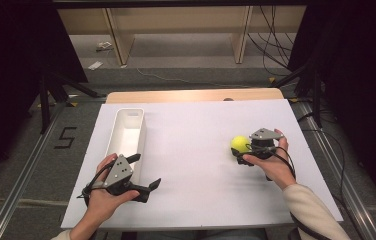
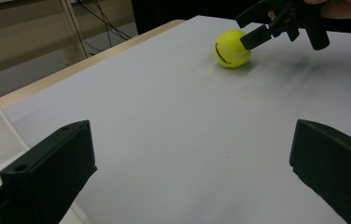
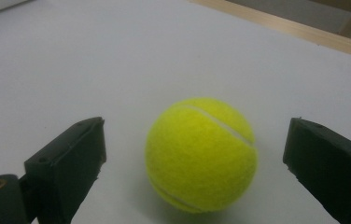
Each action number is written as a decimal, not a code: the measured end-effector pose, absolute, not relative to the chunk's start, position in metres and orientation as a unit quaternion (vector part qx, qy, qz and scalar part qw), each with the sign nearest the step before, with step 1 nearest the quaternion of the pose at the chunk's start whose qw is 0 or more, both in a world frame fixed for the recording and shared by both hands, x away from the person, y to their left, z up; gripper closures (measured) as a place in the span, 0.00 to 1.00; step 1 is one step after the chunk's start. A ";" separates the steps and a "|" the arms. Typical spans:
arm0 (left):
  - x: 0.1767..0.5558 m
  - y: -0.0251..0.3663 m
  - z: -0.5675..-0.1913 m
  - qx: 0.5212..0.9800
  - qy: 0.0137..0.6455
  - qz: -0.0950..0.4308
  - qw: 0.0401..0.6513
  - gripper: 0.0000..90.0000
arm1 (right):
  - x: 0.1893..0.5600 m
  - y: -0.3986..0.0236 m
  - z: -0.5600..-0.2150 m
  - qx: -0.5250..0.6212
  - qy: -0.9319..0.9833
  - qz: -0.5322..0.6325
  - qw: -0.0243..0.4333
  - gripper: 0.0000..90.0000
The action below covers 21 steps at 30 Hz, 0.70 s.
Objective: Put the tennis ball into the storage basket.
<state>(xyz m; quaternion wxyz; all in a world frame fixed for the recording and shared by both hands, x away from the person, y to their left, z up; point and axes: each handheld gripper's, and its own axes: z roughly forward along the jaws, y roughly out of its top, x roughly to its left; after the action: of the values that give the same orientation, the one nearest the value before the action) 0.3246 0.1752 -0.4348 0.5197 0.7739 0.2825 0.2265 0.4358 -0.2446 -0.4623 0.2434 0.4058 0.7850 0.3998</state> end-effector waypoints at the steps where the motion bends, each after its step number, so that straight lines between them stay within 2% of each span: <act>1: 0.325 0.175 -0.435 0.774 0.282 0.226 0.520 0.00 | 0.437 -0.244 -0.463 0.407 0.785 0.399 0.242 0.07; 21: 0.325 0.176 -0.435 0.773 0.283 0.227 0.520 0.00 | 0.450 -0.239 -0.473 0.415 0.791 0.382 0.239 0.11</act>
<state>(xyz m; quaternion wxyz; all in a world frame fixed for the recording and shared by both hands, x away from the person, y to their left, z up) 0.3246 0.1756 -0.4347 0.5204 0.7733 0.2827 0.2266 0.4504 -0.2388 -0.4732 0.2387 0.4148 0.7907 0.3818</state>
